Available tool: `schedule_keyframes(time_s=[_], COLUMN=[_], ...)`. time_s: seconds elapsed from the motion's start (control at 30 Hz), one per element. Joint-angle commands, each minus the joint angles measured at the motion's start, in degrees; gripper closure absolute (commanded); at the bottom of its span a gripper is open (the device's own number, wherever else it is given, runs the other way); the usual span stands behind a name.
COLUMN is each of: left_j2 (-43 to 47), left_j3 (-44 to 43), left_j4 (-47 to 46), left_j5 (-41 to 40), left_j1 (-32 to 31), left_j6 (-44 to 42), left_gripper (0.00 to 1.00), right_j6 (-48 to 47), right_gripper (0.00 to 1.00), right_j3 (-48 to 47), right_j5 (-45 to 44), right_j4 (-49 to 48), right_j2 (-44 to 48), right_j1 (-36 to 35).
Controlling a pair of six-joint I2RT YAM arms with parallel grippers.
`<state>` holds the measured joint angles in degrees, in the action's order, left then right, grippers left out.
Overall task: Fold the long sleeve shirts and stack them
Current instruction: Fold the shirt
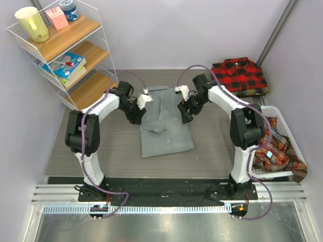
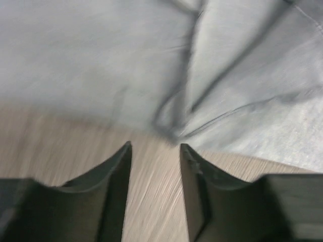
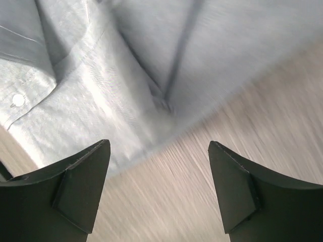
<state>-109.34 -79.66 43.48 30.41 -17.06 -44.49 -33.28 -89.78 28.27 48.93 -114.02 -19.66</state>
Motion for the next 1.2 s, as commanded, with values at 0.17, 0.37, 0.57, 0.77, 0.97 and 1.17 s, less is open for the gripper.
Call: schedule_keyframes(time_s=[0.17,0.37,0.57,0.77,0.97,1.17], left_j2=[21.34,24.97,14.35,1.42,-6.51,10.32], left_j3=[9.43,18.39,15.52,9.62,-3.39,0.46], left_j4=[-8.69,-9.37,-16.67,-18.44,-9.83,-9.91], left_j5=[7.19,6.5,4.49,2.37,8.51,15.37], left_j1=[5.29,-2.35,-4.03,-0.17,5.01,4.76], left_j6=[27.76,34.46,48.35,49.5,41.62,41.49], left_gripper=[0.46,0.53,0.56,0.57,0.55,0.41], right_j6=[6.38,11.47,14.82,18.07,22.28,25.63], right_gripper=[0.44,0.69,0.71,0.71,0.71,0.54], right_j3=[4.6,15.32,17.0,15.69,7.0,-0.2], right_j5=[9.51,13.12,17.07,15.25,15.67,16.47], right_j4=[3.81,-0.49,-4.71,-10.6,-11.05,-9.73], right_j2=[14.95,15.14,8.29,-0.75,-3.16,8.08], right_j1=[4.55,1.03,0.85,0.85,1.12,1.12])
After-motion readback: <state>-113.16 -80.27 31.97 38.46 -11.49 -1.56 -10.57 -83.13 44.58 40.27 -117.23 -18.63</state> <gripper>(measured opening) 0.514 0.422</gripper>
